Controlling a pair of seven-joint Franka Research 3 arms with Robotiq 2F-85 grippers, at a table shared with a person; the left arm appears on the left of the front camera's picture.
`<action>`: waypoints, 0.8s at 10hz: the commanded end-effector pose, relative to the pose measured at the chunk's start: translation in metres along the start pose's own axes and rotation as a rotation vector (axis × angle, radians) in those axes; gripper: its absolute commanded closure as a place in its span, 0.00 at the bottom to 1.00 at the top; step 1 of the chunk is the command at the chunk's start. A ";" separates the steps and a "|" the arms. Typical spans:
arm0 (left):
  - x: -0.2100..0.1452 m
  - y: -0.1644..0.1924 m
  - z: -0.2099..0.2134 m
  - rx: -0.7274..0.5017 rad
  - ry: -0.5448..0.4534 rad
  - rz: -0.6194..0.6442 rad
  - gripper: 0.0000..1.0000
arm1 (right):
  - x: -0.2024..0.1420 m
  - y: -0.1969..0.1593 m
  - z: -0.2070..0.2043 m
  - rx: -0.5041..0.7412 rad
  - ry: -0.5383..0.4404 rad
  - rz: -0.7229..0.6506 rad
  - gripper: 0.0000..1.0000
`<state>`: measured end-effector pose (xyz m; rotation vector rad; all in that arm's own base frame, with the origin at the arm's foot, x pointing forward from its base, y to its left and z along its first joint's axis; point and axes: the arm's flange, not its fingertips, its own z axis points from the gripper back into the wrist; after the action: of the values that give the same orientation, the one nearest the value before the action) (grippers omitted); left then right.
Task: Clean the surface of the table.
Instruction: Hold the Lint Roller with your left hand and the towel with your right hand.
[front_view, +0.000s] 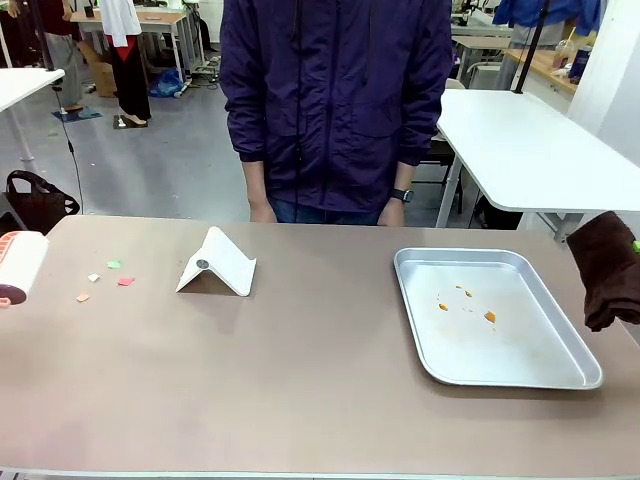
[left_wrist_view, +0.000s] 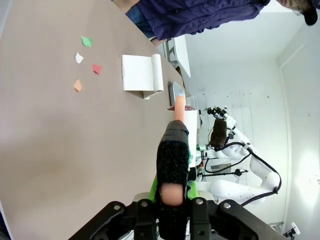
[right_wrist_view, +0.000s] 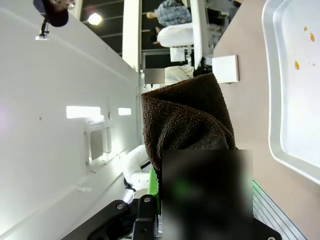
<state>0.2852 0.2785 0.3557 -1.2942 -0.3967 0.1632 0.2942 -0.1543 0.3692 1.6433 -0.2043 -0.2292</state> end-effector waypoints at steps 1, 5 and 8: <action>0.000 -0.012 0.001 0.012 0.010 -0.024 1.00 | 0.000 0.004 -0.003 -0.010 0.005 0.001 1.00; 0.000 -0.012 0.001 0.012 0.010 -0.024 1.00 | 0.000 0.004 -0.003 -0.010 0.005 0.001 1.00; 0.000 -0.012 0.001 0.012 0.010 -0.024 1.00 | 0.000 0.004 -0.003 -0.010 0.005 0.001 1.00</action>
<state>0.2861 0.2774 0.3644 -1.2796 -0.4065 0.1415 0.2953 -0.1524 0.3678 1.6415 -0.1969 -0.2281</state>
